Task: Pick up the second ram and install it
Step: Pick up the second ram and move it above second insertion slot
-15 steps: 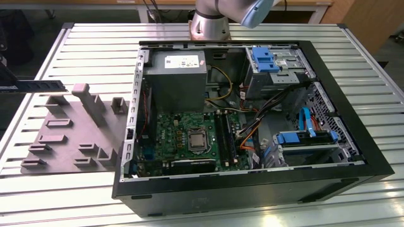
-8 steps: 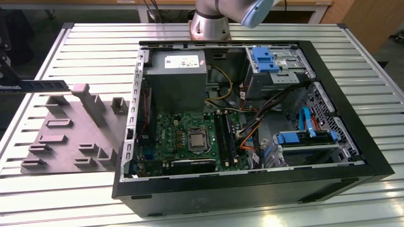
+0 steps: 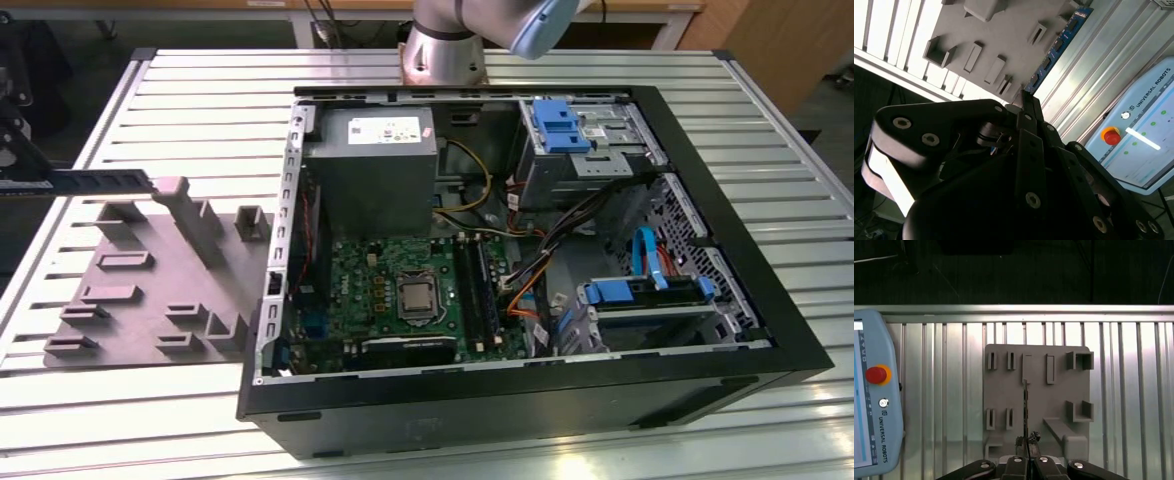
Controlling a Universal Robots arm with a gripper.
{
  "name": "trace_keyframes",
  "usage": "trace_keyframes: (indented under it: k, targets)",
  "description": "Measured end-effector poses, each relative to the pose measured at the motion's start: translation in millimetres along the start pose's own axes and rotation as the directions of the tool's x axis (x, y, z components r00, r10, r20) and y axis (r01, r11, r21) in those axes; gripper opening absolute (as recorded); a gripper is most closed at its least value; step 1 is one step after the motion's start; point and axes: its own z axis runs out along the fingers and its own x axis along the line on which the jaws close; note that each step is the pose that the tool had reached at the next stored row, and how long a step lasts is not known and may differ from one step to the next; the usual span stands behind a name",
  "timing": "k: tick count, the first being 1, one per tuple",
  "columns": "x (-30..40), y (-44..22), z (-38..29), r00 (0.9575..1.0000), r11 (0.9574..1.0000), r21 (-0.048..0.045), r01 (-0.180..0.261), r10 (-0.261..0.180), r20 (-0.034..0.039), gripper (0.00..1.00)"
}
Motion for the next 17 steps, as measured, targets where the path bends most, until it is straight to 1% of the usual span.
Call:
trace_keyframes:
  k: [17]
  targets:
    - [-0.4,-12.5,-0.5,1.0000,1.0000,0.0000,0.000,0.000,0.0000,0.11]
